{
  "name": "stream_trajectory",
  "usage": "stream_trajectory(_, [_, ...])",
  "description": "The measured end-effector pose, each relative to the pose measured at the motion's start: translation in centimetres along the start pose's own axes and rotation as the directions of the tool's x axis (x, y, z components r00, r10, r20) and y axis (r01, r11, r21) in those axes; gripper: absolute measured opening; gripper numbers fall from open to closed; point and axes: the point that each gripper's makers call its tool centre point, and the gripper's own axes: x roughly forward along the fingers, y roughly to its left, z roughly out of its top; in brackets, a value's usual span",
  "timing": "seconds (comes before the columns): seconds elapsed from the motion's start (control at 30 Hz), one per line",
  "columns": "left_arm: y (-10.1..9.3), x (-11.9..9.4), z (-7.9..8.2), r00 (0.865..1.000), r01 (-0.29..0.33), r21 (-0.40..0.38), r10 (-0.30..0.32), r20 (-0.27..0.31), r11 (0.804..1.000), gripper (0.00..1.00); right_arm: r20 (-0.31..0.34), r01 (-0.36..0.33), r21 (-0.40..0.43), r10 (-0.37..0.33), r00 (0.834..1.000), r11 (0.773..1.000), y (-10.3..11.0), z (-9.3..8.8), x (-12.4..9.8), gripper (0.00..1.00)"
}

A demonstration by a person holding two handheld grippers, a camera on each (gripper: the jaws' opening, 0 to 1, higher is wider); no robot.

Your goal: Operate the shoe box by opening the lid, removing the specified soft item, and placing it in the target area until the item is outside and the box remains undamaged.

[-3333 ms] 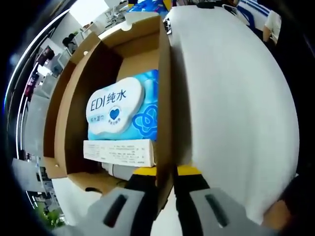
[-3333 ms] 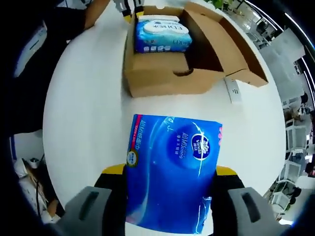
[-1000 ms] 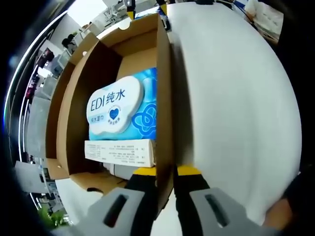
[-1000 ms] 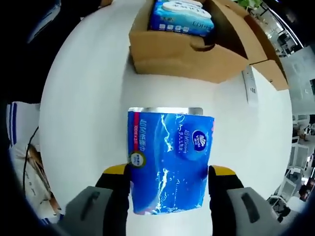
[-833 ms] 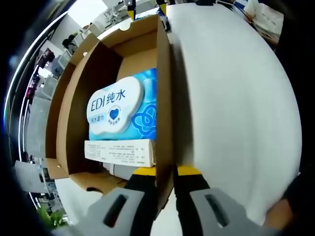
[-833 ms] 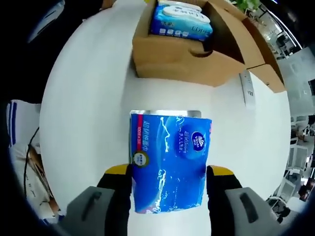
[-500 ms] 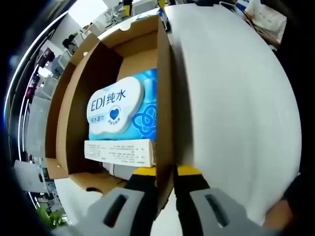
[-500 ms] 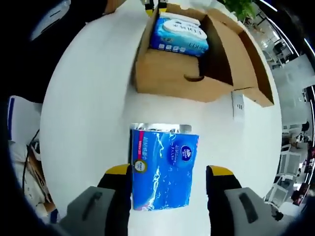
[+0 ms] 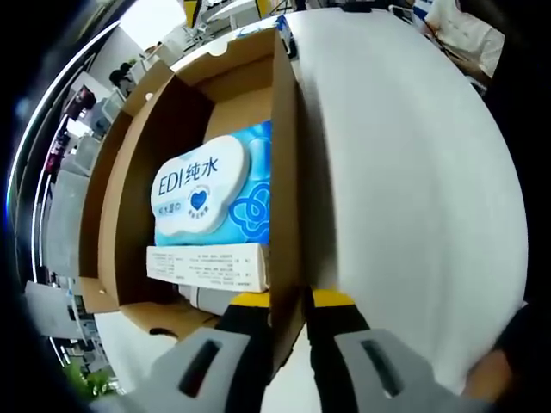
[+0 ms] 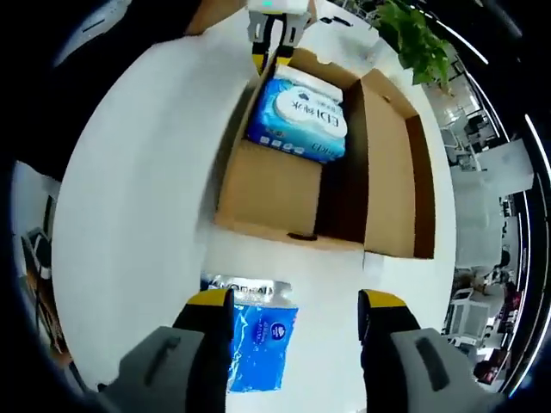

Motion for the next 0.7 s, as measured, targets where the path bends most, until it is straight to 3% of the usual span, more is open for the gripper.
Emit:
stream_trajectory(0.2, [-0.1,0.0,0.0,1.0,0.0,0.005,0.0,-0.003,1.0,0.13,0.055,0.005,-0.038,-0.002,0.998,0.999,-0.6,2.9,0.5,0.61])
stream_trajectory(0.7, [-0.1,0.0,0.0,1.0,0.0,0.003,0.0,-0.002,1.0,0.13,0.096,-0.019,-0.12,0.031,0.995,0.993,-1.9,6.9,1.7,0.67])
